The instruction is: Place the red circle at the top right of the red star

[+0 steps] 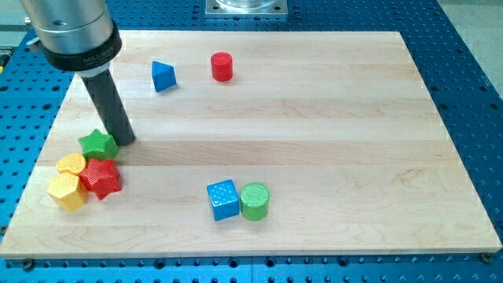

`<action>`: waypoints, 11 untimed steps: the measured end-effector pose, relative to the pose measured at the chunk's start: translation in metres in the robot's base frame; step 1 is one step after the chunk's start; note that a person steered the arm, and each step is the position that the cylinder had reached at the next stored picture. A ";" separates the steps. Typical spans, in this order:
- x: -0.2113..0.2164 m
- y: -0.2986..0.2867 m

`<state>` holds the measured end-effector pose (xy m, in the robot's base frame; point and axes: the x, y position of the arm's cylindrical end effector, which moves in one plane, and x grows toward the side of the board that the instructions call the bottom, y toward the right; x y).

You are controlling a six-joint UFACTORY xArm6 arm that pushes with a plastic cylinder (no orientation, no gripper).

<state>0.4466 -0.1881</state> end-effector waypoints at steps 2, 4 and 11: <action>-0.051 0.086; -0.087 0.176; 0.000 0.020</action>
